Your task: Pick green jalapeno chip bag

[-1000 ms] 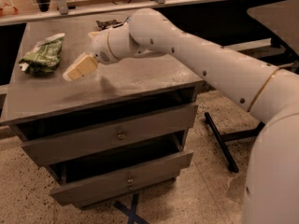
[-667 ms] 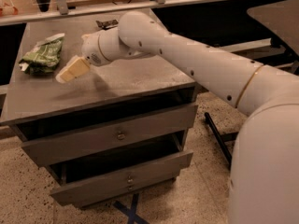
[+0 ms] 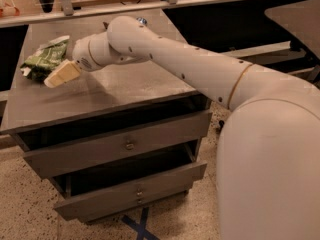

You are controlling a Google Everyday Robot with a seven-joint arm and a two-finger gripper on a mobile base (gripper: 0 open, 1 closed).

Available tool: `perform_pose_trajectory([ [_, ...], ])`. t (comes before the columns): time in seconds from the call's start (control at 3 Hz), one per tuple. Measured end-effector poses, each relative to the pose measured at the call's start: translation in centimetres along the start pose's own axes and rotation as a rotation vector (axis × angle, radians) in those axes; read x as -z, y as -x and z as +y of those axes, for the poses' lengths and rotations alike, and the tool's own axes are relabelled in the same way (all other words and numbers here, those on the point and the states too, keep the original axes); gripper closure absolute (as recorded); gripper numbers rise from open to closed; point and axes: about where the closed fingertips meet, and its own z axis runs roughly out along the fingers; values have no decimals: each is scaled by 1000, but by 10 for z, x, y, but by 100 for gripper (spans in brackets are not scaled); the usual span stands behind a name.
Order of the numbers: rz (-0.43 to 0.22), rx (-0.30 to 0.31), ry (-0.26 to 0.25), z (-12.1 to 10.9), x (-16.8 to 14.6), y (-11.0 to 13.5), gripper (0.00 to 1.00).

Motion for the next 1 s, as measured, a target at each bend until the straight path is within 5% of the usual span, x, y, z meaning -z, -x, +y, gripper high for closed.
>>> perform_pose_trajectory([
  [0.67,20,-29,8,7,-27,4,0],
  [1.0,28,-35,25,12,-37,2,15],
])
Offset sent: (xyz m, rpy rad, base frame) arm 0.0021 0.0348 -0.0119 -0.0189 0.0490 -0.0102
